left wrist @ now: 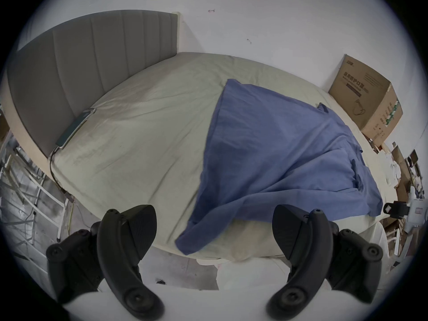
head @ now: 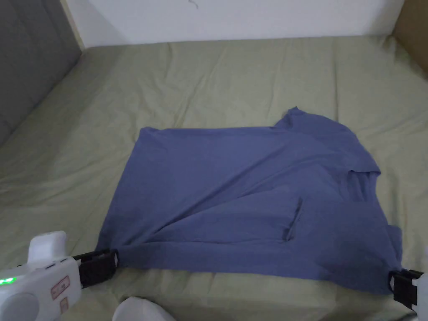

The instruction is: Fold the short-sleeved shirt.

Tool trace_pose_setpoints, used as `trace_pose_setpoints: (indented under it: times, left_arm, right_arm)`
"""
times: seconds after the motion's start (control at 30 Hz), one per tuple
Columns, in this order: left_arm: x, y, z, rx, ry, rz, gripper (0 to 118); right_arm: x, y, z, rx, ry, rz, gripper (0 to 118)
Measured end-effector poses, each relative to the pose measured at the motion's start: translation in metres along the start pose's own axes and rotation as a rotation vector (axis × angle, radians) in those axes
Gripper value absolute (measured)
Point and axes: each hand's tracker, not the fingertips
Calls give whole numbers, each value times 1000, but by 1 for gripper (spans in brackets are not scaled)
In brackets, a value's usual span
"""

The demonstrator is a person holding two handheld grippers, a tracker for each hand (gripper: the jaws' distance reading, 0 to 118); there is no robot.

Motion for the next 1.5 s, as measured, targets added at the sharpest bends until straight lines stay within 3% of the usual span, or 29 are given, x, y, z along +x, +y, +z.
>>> trace_pose_setpoints:
  times: [0.1,0.13,0.17,0.2,0.23,0.33,0.47,0.5,0.57,0.6,0.77,0.8,0.83,0.87,0.93,1.2,1.5]
  left_arm:
    - [5,-7,-14,-67,20,-46,100]
    - [4,-10,-20,-77,33,-49,83]
    - [3,-11,-23,-72,32,-43,39]
    - [2,-12,-26,-72,40,-28,6]
    - [0,-14,-31,-80,80,-7,3]
    - [-1,-13,-29,-88,26,22,2]
    - [9,-11,-27,-93,48,-46,2]
    - [9,-11,-27,-94,45,-46,2]
    - [9,-9,-25,-92,39,-40,2]
    - [10,-8,-24,-93,37,-35,2]
    - [7,-8,-25,-100,35,-28,2]
    - [7,-8,-24,-101,36,-28,2]
    - [7,-7,-24,-103,37,-28,2]
    - [7,-7,-23,-103,37,-27,2]
    - [4,-7,-22,-100,35,-9,2]
    - [1,-1,-14,-90,35,-4,2]
    - [3,57,-24,-51,56,-67,2]
  right_arm:
    - [2,-3,-6,-26,-3,-2,0]
    - [3,-4,-7,-33,-3,-4,0]
    - [4,-4,-6,-38,-2,-5,0]
    - [3,-4,-5,-37,-2,-6,0]
    - [4,-3,-5,-37,1,-5,0]
    - [3,-3,-2,-33,5,10,0]
    - [-2,-2,0,-20,-1,48,1]
    - [-3,-1,0,-20,-9,58,17]
    - [-3,2,-6,-38,-21,80,73]
    - [-2,4,-9,-46,-15,85,89]
    - [5,9,-32,-108,-32,108,86]
    - [8,8,-37,-123,-37,107,66]
    - [10,8,-38,-131,-37,88,33]
    - [14,8,-39,-123,-36,65,13]
    - [18,11,-33,-120,-6,59,8]
    - [9,18,4,-48,0,37,7]
    - [9,86,9,-28,3,35,7]
